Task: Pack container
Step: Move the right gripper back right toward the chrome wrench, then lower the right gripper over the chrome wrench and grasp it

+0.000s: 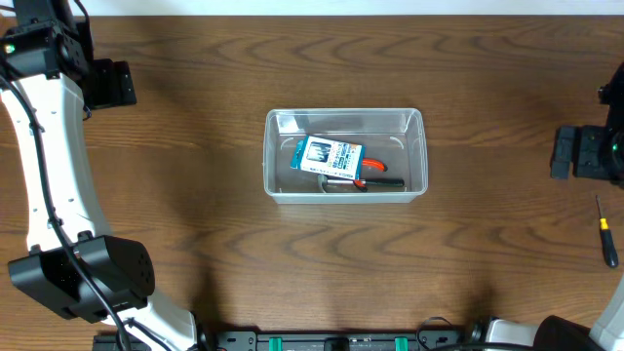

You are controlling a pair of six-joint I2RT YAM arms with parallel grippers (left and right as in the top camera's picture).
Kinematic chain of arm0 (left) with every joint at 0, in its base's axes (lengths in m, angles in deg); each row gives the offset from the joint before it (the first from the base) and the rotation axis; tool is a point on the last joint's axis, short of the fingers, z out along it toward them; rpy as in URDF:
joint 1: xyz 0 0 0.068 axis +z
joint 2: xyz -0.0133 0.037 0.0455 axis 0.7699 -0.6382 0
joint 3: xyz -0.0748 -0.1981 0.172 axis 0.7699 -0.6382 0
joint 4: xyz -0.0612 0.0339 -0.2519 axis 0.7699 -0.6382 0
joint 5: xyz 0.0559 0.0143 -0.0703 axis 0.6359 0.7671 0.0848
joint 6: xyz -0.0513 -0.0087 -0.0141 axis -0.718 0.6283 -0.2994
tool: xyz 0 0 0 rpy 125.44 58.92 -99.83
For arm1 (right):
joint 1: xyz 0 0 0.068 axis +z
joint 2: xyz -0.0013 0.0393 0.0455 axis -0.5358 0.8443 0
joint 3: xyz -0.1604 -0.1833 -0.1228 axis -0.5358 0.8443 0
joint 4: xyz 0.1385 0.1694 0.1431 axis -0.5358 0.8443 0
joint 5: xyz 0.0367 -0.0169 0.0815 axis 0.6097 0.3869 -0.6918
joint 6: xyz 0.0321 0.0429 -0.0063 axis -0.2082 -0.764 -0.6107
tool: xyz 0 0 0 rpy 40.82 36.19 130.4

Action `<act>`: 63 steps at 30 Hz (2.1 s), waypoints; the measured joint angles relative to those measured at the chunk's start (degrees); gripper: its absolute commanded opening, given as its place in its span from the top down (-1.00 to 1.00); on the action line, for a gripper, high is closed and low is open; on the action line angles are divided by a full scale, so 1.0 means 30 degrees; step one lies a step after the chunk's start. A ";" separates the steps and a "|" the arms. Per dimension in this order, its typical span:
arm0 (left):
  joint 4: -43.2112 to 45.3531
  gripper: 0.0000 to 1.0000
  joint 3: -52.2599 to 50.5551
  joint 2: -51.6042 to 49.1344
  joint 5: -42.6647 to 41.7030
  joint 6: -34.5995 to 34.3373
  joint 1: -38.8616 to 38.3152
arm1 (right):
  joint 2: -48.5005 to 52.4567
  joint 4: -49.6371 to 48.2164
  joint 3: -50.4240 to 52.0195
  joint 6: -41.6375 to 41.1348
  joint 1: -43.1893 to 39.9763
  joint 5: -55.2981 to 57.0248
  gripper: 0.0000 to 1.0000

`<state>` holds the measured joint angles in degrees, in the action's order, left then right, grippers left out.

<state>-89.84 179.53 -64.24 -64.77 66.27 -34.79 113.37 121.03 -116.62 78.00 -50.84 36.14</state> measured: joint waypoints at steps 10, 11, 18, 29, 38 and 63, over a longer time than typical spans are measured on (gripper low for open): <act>0.0007 -0.96 0.0000 0.0000 0.0000 0.0000 0.0000 | 0.0539 -0.7300 0.0007 0.2040 -0.0699 -0.0525 -0.98; 0.0000 -0.96 0.0000 0.0000 0.0000 0.0000 0.0000 | 0.0860 -0.7832 -0.0044 0.2069 -0.0954 -0.0597 -0.98; 0.0000 -0.96 0.0000 0.0000 0.0000 0.0000 0.0000 | 0.5931 -0.6834 -0.3410 0.2878 -0.2572 -0.0729 -0.98; 0.0007 -0.96 0.0000 0.0000 0.0000 0.0000 0.0000 | 1.4834 -0.2011 -1.2560 0.4641 -0.5238 -0.1894 -0.98; 0.0000 -0.96 0.0000 0.0000 0.0000 0.0000 0.0000 | 1.6145 -0.1326 -1.2808 0.6499 -0.7300 -0.3126 -0.99; 0.0000 -0.96 0.0000 0.0000 0.0000 0.0000 0.0000 | 1.9584 -0.5355 -1.2881 0.8816 -0.7468 -0.1960 -0.98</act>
<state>-89.84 179.53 -64.24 -64.77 66.27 -34.79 172.12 104.96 -155.27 104.45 -73.24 30.26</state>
